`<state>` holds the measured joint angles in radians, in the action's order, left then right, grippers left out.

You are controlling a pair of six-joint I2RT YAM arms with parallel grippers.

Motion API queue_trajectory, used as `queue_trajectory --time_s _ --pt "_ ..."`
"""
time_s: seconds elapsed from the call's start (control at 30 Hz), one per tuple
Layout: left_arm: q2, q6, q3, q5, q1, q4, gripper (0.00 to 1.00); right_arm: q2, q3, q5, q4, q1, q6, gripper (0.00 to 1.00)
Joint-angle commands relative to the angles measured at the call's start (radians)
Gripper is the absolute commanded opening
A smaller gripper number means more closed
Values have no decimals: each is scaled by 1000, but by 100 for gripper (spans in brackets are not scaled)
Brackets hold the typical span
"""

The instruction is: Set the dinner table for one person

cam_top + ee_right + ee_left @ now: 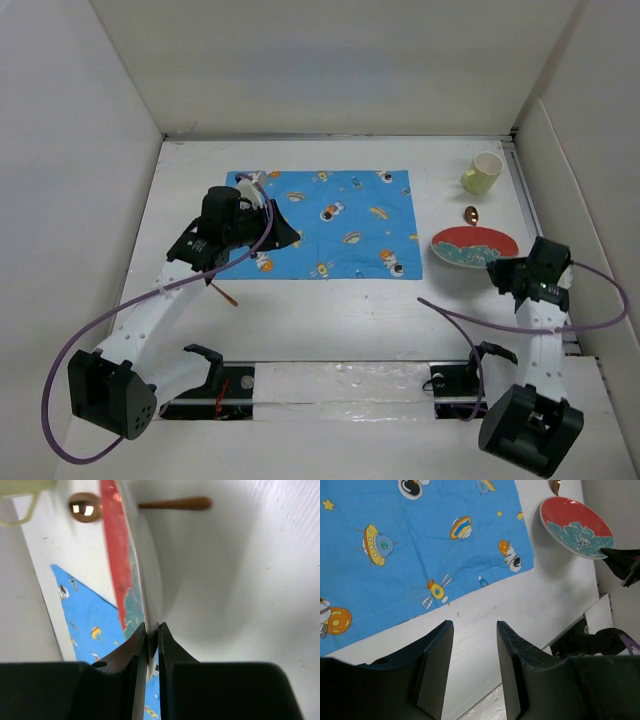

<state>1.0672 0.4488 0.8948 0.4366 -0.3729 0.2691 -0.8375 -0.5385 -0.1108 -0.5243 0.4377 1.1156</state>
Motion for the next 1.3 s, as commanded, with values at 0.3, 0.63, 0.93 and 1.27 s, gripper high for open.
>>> queue_trajectory --time_s 0.3,0.63,0.93,1.27 --pt "57 42 200 -96 0 36 40 48 -523 -109 47 -232 -151 0" --pt "50 -15 361 -393 11 177 41 -348 -566 -336 492 -661 -89 0" --pt "-87 -64 256 -532 20 268 40 -788 -793 -366 655 -829 -77 0" --pt "-151 -56 171 -535 20 246 40 -1008 -842 -369 696 -869 -25 0"
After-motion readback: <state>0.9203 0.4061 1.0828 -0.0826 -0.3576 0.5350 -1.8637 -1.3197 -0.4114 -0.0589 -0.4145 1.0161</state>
